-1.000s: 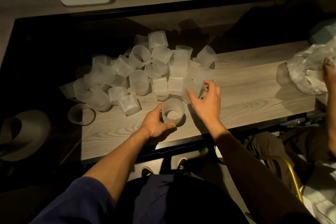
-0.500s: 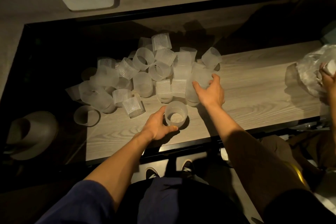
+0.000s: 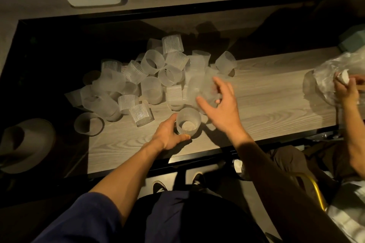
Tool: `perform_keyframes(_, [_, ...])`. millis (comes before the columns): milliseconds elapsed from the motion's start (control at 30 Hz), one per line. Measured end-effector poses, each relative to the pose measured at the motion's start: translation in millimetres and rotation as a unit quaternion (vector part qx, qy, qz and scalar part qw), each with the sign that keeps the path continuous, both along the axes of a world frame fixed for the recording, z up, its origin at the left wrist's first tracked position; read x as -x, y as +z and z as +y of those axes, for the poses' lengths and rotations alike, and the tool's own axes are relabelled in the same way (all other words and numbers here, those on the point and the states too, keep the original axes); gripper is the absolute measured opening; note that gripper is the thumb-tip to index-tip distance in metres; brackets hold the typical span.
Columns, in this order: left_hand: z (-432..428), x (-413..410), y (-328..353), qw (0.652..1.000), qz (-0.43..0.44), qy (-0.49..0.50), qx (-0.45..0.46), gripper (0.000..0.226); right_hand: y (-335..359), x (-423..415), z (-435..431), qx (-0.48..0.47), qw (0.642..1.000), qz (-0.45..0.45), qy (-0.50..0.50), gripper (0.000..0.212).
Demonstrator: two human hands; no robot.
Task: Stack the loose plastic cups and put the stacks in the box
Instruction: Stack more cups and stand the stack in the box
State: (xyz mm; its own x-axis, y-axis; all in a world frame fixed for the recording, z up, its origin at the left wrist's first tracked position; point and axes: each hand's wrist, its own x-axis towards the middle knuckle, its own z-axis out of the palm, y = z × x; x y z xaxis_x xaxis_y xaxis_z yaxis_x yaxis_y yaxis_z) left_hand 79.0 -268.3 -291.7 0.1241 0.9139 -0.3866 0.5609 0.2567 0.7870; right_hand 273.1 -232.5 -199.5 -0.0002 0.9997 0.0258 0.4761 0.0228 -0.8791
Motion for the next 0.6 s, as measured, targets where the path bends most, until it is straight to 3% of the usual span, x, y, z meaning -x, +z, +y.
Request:
perform_keyframes(100, [-1, 0, -1, 1.0, -0.014, 0.002, -0.004, 0.089, -14, -1, -22, 0.017, 0.99, -0.056, 0.132, 0.082])
perform_keyframes(167, [-2, 0, -1, 1.0, -0.014, -0.003, -0.012, 0.089, -23, 0, -28, 0.004, 0.982, -0.088, 0.167, 0.084])
perform_keyframes(467, [-4, 0, 3, 1.0, -0.006, 0.011, -0.012, 0.085, -36, 7, -22, -0.029, 0.982, -0.1, 0.16, 0.078])
perform_keyframes(600, [-5, 1, 4, 1.0, -0.008, 0.006, -0.008, 0.091, -50, 0, -31, 0.0, 0.966, -0.194, 0.17, 0.086])
